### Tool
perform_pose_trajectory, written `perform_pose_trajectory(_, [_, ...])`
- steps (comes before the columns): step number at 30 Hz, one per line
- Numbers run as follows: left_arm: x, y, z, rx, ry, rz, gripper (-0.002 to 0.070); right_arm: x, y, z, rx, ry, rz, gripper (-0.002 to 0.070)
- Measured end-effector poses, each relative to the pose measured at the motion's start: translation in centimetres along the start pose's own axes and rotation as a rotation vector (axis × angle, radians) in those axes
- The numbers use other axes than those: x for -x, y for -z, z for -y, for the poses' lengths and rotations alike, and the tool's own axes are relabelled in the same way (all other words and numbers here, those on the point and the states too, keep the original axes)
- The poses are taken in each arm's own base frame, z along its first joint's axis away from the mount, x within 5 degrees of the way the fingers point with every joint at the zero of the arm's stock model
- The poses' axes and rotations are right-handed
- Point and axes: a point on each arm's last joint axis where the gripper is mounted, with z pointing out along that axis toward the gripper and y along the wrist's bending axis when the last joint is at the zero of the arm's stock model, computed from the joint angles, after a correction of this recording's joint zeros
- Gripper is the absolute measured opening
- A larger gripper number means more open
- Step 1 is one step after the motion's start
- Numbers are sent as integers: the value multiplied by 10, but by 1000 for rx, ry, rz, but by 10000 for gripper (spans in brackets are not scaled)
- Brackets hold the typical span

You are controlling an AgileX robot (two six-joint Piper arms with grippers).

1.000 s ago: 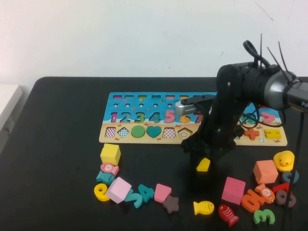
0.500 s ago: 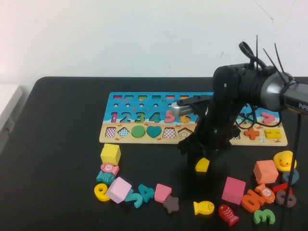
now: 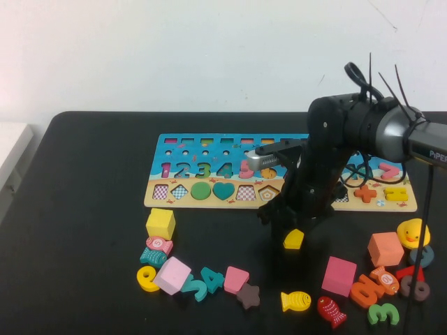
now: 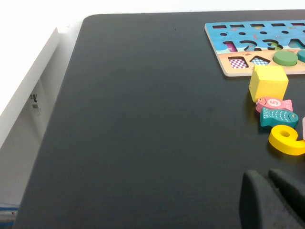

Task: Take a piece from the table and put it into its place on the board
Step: Pick up the "Pentagon"

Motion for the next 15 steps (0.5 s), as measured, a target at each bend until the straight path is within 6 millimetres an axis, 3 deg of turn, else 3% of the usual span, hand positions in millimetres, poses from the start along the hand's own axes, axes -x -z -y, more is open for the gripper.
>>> perform_pose_trajectory(3, [0,0,0,0,0,0,-2,1,-1,0,0,1,-3,435])
perform_pose_trajectory(8, [0,0,0,0,0,0,-2,3,2,-1,3,10,-10,345])
perform_pose_trajectory(15, [0,0,0,0,0,0,-2,8,8,-2,7,41,-13,345])
